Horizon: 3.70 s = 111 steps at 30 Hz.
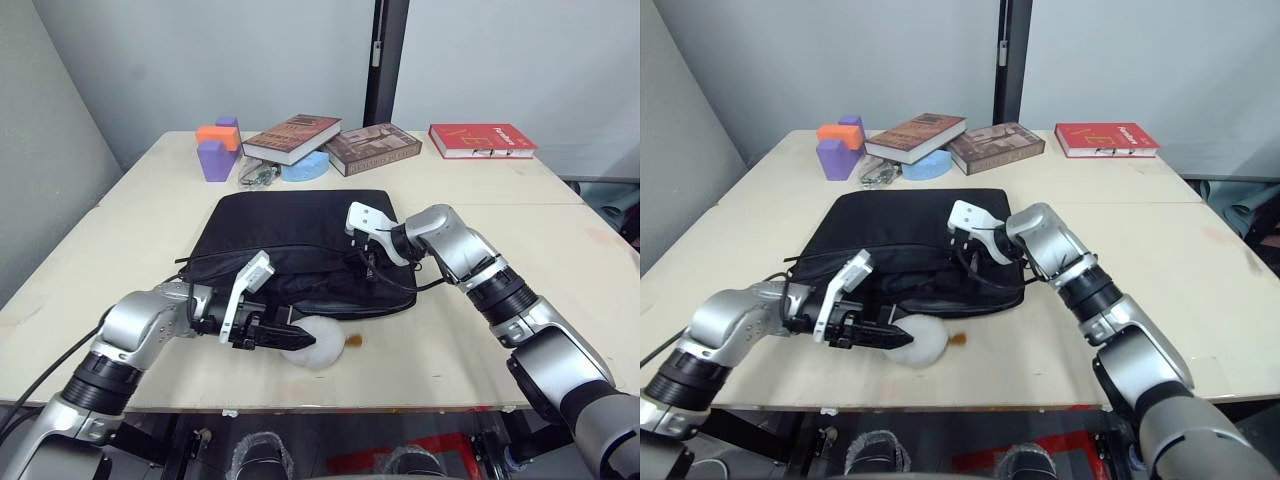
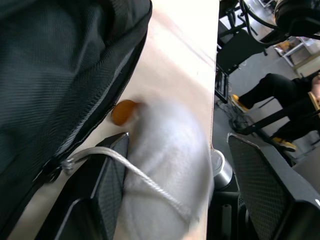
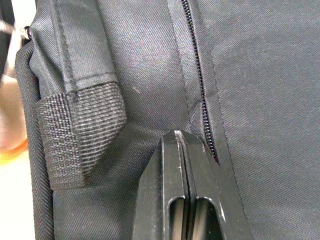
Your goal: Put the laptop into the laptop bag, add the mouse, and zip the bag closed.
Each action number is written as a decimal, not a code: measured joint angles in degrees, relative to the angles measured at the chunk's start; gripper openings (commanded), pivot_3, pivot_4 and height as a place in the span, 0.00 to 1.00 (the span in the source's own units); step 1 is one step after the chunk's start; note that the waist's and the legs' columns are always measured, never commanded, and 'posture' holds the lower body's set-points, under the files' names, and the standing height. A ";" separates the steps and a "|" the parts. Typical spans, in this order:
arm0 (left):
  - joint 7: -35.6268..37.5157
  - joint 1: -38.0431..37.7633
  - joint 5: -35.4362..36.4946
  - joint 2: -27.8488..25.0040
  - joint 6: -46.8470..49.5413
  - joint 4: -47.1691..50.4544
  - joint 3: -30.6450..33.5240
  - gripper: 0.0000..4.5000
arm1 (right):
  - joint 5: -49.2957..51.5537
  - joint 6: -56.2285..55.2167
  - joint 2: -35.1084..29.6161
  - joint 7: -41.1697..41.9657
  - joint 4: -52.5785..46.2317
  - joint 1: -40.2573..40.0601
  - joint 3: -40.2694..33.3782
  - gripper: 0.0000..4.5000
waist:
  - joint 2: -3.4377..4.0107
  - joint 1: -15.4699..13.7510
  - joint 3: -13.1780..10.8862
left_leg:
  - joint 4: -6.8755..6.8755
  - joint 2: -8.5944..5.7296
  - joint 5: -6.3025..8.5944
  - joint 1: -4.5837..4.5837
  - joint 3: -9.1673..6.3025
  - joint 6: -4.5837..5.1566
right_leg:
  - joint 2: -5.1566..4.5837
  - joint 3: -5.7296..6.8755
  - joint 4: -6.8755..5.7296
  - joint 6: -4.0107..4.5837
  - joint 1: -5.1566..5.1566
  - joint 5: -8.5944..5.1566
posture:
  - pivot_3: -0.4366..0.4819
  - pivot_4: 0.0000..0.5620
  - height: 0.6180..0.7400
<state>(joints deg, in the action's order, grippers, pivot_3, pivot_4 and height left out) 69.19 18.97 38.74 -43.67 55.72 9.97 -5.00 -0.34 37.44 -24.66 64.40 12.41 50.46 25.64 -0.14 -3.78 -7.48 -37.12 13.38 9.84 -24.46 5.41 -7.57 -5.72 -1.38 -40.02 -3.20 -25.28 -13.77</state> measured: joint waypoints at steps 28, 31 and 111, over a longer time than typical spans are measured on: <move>12.89 14.41 4.29 -13.12 -13.74 -4.41 11.20 0.75 | 20.92 13.15 -24.65 4.17 -36.11 -17.47 -26.45 0.00 | 0.08 -2.12 -0.64 | 0.09 -0.02 0.00 -0.58 0.07 0.03 | 0.01 -0.06 0.23 0.00 -0.56 0.00 | 0.48 0.27 0.73; 13.93 17.35 1.05 -8.70 -17.84 -8.36 6.78 0.75 | 25.80 14.93 -27.16 3.69 -40.00 -19.66 -32.92 0.00 | 0.08 -2.02 -0.64 | 0.00 -0.01 -0.01 -0.56 0.08 0.04 | 0.01 -0.08 0.14 0.00 -0.55 0.00 | 0.48 0.27 0.73; 20.21 34.46 -30.02 15.41 -62.46 -66.41 -0.67 0.00 | 31.84 28.29 -0.05 -8.62 -14.45 -5.91 4.66 0.01 | 0.17 -4.62 -0.59 | 0.12 -0.11 -0.19 -0.09 -0.02 -0.34 | -0.11 0.04 0.29 -0.09 0.12 0.06 | 0.48 0.27 0.73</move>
<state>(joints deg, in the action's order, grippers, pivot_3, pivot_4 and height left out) 89.39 53.43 8.72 -28.26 -6.74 -56.43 -5.67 31.50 65.72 -24.71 55.78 -2.03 44.55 30.30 0.03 -8.40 -8.07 -37.01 13.27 9.65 -24.54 5.39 -7.90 -5.84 -1.34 -39.73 -3.29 -25.16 -13.72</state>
